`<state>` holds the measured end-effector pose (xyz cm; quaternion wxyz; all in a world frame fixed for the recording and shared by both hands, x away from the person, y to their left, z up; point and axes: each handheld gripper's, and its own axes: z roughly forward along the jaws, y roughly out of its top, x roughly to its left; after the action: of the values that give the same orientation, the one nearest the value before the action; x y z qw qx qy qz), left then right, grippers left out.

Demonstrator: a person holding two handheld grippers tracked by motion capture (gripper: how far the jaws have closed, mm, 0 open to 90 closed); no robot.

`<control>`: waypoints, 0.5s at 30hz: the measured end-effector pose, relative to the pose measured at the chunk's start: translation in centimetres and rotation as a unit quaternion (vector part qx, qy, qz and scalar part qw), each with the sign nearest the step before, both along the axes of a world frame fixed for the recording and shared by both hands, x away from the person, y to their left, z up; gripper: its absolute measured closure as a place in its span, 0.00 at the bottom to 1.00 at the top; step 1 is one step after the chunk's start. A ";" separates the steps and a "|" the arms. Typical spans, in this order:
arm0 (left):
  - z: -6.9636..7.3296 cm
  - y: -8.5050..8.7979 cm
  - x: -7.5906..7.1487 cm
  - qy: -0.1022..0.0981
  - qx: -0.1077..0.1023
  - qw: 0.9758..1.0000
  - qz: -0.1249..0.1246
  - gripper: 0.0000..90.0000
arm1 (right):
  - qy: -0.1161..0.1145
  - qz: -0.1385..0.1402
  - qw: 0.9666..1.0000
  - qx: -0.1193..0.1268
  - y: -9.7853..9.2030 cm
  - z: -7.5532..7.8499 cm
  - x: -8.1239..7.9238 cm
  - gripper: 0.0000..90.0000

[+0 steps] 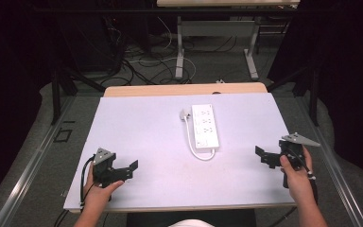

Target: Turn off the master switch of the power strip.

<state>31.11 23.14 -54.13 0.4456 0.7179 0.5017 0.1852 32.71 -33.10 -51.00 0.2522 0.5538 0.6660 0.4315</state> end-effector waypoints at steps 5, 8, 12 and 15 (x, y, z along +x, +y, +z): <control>0.0 0.0 0.0 -0.001 -0.001 1.000 0.000 0.02 | -0.010 -0.041 0.999 -0.004 -2.7 -0.5 -0.7 0.00; 0.0 0.0 0.0 -0.001 0.000 1.000 0.000 0.02 | -0.013 -0.067 0.998 -0.007 -4.0 -0.9 -1.1 0.00; 0.0 0.0 0.0 -0.003 0.002 1.000 -0.001 0.02 | -0.017 -0.101 0.995 -0.010 -6.0 -1.5 -1.5 0.00; 0.0 0.0 0.0 -0.004 0.002 1.000 -0.001 0.02 | -0.034 -0.133 0.990 -0.007 -7.3 -2.1 -1.7 0.00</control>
<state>31.09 23.11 -54.08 0.4465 0.7184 0.4991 0.1881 31.04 -40.43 -53.06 0.3337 0.6210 0.5802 0.4079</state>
